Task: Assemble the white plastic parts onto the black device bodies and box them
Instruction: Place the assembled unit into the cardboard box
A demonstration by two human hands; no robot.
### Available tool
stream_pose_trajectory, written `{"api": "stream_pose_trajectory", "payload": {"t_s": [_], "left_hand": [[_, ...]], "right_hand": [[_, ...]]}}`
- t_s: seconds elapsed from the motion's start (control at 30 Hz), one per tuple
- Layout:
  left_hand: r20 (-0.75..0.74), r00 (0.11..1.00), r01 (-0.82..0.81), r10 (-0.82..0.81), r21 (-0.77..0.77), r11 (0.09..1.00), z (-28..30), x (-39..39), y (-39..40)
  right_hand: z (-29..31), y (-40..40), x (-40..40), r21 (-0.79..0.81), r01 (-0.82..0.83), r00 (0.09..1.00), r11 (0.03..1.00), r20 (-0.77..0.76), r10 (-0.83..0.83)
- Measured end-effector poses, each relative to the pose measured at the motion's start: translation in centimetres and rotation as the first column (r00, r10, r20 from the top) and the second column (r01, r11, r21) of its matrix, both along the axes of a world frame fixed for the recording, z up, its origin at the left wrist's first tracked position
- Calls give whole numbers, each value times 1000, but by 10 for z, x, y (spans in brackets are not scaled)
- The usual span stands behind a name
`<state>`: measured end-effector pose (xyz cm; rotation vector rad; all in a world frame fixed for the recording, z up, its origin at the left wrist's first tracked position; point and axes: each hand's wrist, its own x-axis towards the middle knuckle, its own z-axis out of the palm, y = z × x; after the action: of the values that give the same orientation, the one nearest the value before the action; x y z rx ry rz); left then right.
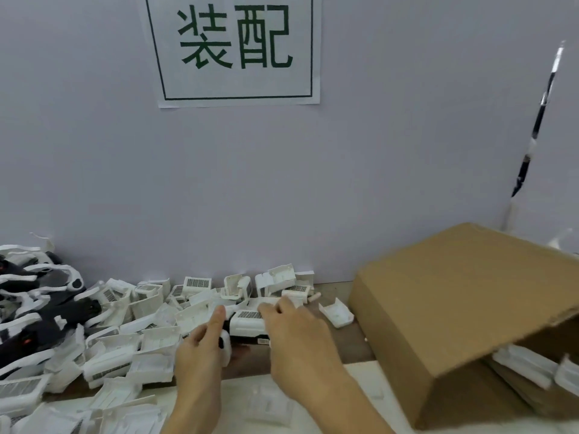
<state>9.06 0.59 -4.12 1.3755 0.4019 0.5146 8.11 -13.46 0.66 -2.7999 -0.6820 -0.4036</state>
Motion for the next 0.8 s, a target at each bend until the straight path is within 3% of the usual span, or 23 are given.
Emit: {"api": "stream_pose_trajectory", "payload": {"t_s": [0.07,0.17,0.23,0.27,0.33,0.4,0.5,0.63,0.7,0.73,0.8], "left_hand": [[16,1000,-19,19,-41,999,0,3,1],[63,998,20,-9,-170,985,3,4,-1],[56,998,5,5,-173,985,2,5,1],[47,999,-13,21,-165,986,1,5,2],[28,999,-12,17,-149,989,0,6,3],[-2,1000,11,-12,-133,991,0,7,3],[-28,999,15,-19,-139,990,-1,11,3],[-18,1000,-7,5,-153,988,-4,15,5],[-2,1000,-20,20,-140,990,-7,16,4],[4,1000,-26,27,-127,992,-7,16,3],[26,999,-22,25,-90,996,-9,14,2]], "right_hand": [[-4,0,0,11,30,999,999,25,-30],[-5,-17,5,141,75,995,987,-69,-66],[-2,-35,12,337,114,980,934,-195,-50],[2,-44,15,487,146,959,861,-282,-4],[13,-63,20,769,245,908,591,-396,139],[28,-79,25,904,344,880,254,-404,248],[60,-116,37,934,335,933,-120,-313,176],[112,-188,48,870,111,991,-480,-135,-16],[119,-214,48,848,114,988,-518,-151,-30],[117,-217,45,874,165,981,-457,-193,-14],[100,-202,39,939,288,956,-187,-292,5]]}}
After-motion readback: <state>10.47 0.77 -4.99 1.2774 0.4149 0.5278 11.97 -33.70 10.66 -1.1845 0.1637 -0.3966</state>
